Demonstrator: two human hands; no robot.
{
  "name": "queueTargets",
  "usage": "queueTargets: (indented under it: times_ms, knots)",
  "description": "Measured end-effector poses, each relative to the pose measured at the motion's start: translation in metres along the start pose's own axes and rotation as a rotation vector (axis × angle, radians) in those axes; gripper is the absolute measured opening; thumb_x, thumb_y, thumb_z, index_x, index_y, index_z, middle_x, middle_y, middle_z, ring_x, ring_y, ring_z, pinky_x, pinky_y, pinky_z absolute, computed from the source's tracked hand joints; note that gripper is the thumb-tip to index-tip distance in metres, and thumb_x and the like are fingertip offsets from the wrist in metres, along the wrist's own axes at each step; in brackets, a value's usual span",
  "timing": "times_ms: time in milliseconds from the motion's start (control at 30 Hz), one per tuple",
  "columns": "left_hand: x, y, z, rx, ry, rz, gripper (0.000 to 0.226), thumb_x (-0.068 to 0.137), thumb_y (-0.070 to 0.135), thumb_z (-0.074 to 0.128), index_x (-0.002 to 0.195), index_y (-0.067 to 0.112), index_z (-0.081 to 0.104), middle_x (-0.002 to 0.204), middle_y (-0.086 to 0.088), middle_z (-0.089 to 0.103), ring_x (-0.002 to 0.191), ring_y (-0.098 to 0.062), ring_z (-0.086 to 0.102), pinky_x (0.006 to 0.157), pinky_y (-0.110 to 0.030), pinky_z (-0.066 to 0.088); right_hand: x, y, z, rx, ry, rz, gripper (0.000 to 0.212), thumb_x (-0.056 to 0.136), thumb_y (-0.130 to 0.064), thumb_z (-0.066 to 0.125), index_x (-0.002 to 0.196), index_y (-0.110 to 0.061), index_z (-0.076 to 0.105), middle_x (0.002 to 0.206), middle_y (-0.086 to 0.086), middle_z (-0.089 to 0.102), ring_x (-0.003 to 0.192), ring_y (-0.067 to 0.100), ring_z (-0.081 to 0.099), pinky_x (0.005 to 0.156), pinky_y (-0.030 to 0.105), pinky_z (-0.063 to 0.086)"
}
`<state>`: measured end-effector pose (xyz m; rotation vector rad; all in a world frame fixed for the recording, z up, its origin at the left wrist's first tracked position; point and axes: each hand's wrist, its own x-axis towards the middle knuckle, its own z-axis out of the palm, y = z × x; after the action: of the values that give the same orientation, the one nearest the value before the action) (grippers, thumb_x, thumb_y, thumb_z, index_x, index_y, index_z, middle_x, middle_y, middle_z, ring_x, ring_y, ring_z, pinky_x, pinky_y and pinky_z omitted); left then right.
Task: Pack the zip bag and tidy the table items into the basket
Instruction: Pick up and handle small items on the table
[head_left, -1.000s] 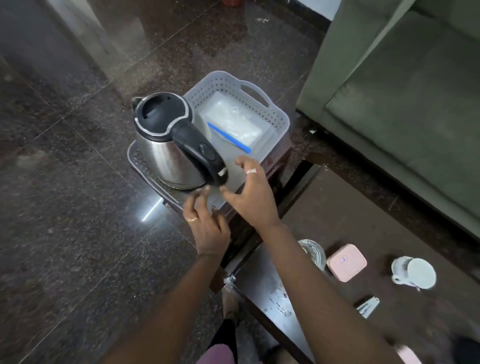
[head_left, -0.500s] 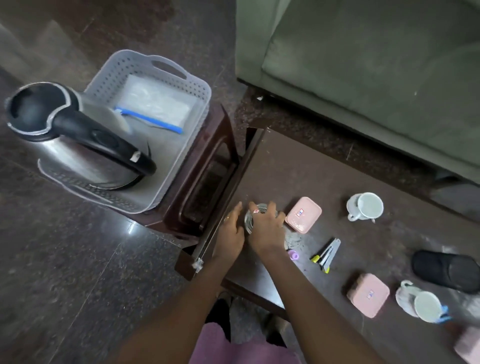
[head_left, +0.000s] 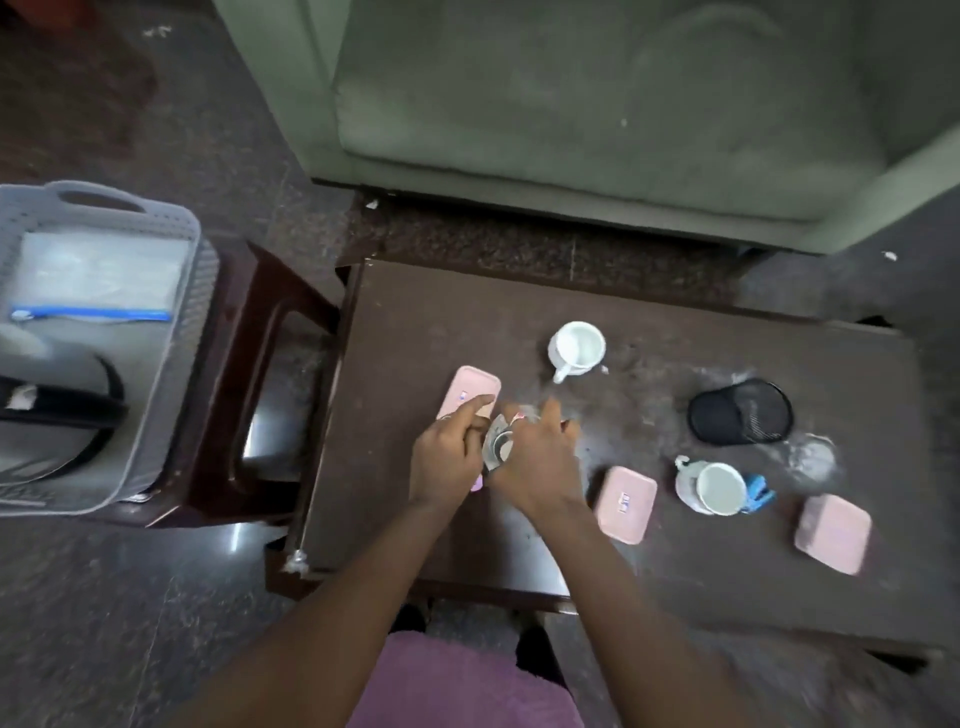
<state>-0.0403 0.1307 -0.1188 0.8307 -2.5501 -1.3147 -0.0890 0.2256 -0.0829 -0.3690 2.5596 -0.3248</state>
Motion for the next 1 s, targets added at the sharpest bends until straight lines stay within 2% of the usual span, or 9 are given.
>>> queueTargets:
  times_ms: [67, 167, 267, 400, 533, 767, 867, 1000]
  knots:
    - [0.002, 0.026, 0.024, -0.028, -0.046, 0.026, 0.046, 0.075, 0.003, 0.042, 0.111, 0.018, 0.067, 0.092, -0.007, 0.075, 0.082, -0.024, 0.067, 0.077, -0.031, 0.05, 0.004, 0.029, -0.022, 0.006, 0.019, 0.043, 0.063, 0.062, -0.03, 0.072, 0.118, -0.033, 0.045, 0.119, 0.007, 0.04, 0.109, 0.036, 0.039, 0.083, 0.041, 0.045]
    - [0.006, 0.057, 0.061, -0.111, -0.128, 0.042, 0.046, 0.079, -0.005, 0.045, 0.115, 0.016, 0.064, 0.098, -0.008, 0.075, 0.091, -0.026, 0.069, 0.083, -0.041, 0.054, 0.013, 0.07, -0.048, -0.009, 0.028, 0.079, 0.062, 0.066, -0.027, 0.072, 0.123, -0.031, 0.047, 0.121, 0.009, 0.039, 0.11, 0.038, 0.039, 0.086, 0.042, 0.045]
    - [0.011, 0.082, 0.095, -0.147, -0.161, 0.044, 0.045, 0.084, 0.0, 0.046, 0.123, 0.019, 0.058, 0.104, -0.008, 0.074, 0.097, -0.028, 0.068, 0.086, -0.041, 0.054, 0.03, 0.106, -0.068, -0.017, 0.048, 0.098, 0.06, 0.071, -0.025, 0.069, 0.126, -0.028, 0.046, 0.126, 0.011, 0.036, 0.112, 0.041, 0.037, 0.09, 0.046, 0.045]
    - [0.019, 0.099, 0.141, -0.199, -0.251, -0.05, 0.055, 0.087, 0.001, 0.044, 0.136, 0.024, 0.042, 0.12, -0.003, 0.067, 0.11, -0.026, 0.063, 0.093, -0.04, 0.051, 0.062, 0.143, -0.083, 0.003, 0.028, 0.116, 0.062, 0.071, -0.028, 0.074, 0.126, -0.029, 0.045, 0.128, 0.011, 0.032, 0.116, 0.04, 0.032, 0.085, 0.053, 0.049]
    - [0.031, 0.104, 0.171, -0.274, -0.257, -0.139, 0.062, 0.086, -0.006, 0.043, 0.14, 0.021, 0.033, 0.133, -0.005, 0.058, 0.122, -0.023, 0.055, 0.104, -0.039, 0.045, 0.094, 0.159, -0.087, 0.007, 0.017, 0.063, 0.071, 0.068, -0.025, 0.076, 0.13, -0.028, 0.042, 0.129, 0.012, 0.032, 0.116, 0.041, 0.031, 0.085, 0.053, 0.047]
    - [0.063, 0.11, 0.191, -0.5, -0.233, -0.28, 0.06, 0.087, -0.013, 0.041, 0.141, 0.008, 0.028, 0.138, -0.014, 0.05, 0.127, -0.021, 0.048, 0.112, -0.036, 0.036, 0.137, 0.164, -0.092, 0.025, 0.002, 0.004, 0.077, 0.067, -0.023, 0.077, 0.134, -0.03, 0.039, 0.131, 0.01, 0.034, 0.118, 0.04, 0.031, 0.083, 0.052, 0.048]
    - [0.07, 0.11, 0.193, -0.468, -0.189, -0.289, 0.06, 0.085, -0.014, 0.036, 0.141, 0.007, 0.03, 0.14, -0.012, 0.047, 0.128, -0.017, 0.046, 0.109, -0.025, 0.032, 0.148, 0.162, -0.091, 0.013, -0.008, -0.02, 0.074, 0.069, -0.022, 0.075, 0.133, -0.031, 0.038, 0.13, 0.009, 0.034, 0.117, 0.039, 0.032, 0.08, 0.05, 0.049]
    - [0.076, 0.107, 0.194, -0.426, -0.157, -0.309, 0.061, 0.085, -0.015, 0.034, 0.14, 0.01, 0.032, 0.143, -0.01, 0.044, 0.132, -0.02, 0.043, 0.113, -0.031, 0.032, 0.155, 0.157, -0.088, 0.041, -0.01, -0.035, 0.07, 0.071, -0.022, 0.071, 0.132, -0.031, 0.038, 0.13, 0.01, 0.035, 0.115, 0.039, 0.032, 0.082, 0.051, 0.048]
